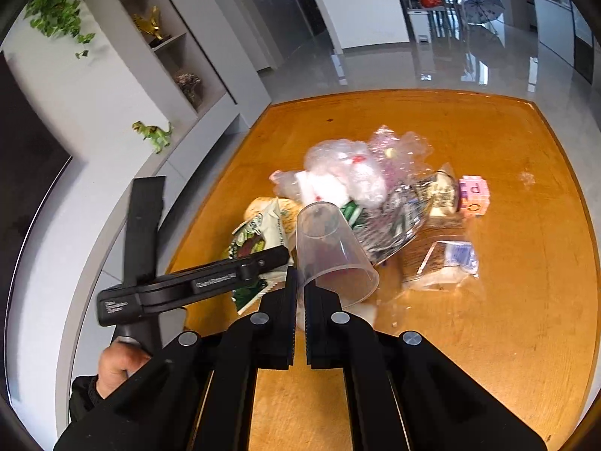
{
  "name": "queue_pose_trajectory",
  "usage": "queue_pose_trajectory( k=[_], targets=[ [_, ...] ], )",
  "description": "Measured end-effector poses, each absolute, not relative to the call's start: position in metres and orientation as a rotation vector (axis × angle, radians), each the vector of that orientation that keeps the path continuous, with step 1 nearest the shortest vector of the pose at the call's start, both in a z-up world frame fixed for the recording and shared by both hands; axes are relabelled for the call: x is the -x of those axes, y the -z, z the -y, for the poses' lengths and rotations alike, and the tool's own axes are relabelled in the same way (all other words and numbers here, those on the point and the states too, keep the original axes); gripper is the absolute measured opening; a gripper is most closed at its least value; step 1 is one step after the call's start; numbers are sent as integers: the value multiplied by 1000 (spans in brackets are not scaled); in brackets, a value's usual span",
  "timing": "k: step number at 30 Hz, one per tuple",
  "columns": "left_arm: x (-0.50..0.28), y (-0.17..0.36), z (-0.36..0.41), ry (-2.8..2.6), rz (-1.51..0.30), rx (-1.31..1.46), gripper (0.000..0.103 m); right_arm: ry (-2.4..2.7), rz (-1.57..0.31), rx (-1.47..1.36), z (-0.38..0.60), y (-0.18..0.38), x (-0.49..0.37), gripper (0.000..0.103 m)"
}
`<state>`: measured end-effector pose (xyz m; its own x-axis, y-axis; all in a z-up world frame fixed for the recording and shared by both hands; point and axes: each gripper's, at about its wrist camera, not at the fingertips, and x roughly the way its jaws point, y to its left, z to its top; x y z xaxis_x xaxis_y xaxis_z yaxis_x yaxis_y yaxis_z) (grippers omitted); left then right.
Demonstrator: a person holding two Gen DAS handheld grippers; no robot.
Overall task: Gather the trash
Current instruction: 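Carry the green bag and clear cup to the black trash bag and release both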
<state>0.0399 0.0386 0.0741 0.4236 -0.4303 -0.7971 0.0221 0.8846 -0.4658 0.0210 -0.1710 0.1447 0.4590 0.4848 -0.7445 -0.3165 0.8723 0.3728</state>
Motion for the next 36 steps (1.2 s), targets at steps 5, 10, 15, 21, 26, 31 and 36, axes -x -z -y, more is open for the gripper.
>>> queue_pose_trajectory(
  k=[5,10,15,21,26,31,36],
  targets=[
    [5,-84,-80,266,-1041,406,63,-583,-985,-173,138,-146,6,4],
    [54,-92,-138,177,-991,400,63,-703,-1013,-134,87,-139,39,4],
    [134,-88,-223,27,-952,408,63,-855,-1050,-63,18,-129,79,4],
    [247,-73,-329,-265,-912,451,63,-1136,-1099,75,-96,-111,161,5],
    [341,-37,-395,-488,-936,553,63,-1324,-1168,201,-178,-84,231,5],
    [405,3,-439,-615,-967,669,63,-1418,-1257,317,-250,-48,287,5],
    [437,21,-464,-776,-974,705,97,-1330,-1357,523,-317,-10,325,64]
  ],
)
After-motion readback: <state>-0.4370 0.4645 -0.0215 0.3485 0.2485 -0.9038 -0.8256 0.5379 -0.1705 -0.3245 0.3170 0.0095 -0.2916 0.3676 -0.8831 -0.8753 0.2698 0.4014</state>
